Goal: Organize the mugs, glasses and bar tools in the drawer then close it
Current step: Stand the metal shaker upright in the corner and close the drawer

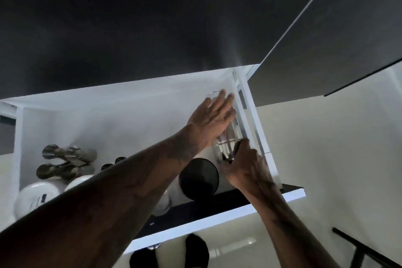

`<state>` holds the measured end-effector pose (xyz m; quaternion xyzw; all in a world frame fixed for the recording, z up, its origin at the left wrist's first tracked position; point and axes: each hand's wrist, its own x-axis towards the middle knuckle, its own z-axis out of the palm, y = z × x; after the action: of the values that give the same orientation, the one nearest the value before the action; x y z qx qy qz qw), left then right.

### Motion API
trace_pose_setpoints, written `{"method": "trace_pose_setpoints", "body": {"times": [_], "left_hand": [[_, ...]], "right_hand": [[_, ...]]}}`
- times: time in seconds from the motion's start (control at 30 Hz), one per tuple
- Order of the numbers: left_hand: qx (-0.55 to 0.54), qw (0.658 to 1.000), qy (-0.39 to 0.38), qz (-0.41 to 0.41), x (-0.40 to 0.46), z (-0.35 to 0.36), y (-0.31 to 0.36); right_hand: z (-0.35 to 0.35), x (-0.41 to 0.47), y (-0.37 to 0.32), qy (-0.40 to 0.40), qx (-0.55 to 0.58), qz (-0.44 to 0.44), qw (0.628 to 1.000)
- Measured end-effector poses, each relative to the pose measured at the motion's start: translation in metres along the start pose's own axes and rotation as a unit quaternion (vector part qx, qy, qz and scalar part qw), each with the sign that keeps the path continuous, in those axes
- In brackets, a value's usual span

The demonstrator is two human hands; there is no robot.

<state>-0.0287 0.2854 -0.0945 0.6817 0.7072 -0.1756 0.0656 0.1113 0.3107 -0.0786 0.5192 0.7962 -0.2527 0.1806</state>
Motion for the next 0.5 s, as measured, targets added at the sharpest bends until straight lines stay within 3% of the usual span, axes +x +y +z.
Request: {"method": "trace_pose_setpoints", "body": {"times": [0.1, 0.2, 0.3, 0.4, 0.5], "left_hand": [[0.084, 0.996, 0.031, 0.019, 0.010, 0.022, -0.018], [0.084, 0.996, 0.029, 0.003, 0.007, 0.034, -0.035], [0.047, 0.997, 0.042, -0.037, -0.005, 0.039, -0.050], [-0.010, 0.996, 0.000, -0.086, -0.025, 0.041, -0.064], [-0.112, 0.982, -0.020, -0.148, -0.047, 0.043, -0.076]], "right_hand": [[0.000, 0.017, -0.007, 0.040, -0.022, -0.066, 0.997], [-0.003, 0.030, -0.013, 0.051, -0.070, -0.117, 0.989], [-0.003, 0.031, -0.014, 0.093, -0.044, -0.156, 0.982], [0.005, 0.026, -0.017, 0.105, 0.038, -0.141, 0.984], [0.007, 0.034, -0.031, 0.032, 0.223, -0.050, 0.973]]}}
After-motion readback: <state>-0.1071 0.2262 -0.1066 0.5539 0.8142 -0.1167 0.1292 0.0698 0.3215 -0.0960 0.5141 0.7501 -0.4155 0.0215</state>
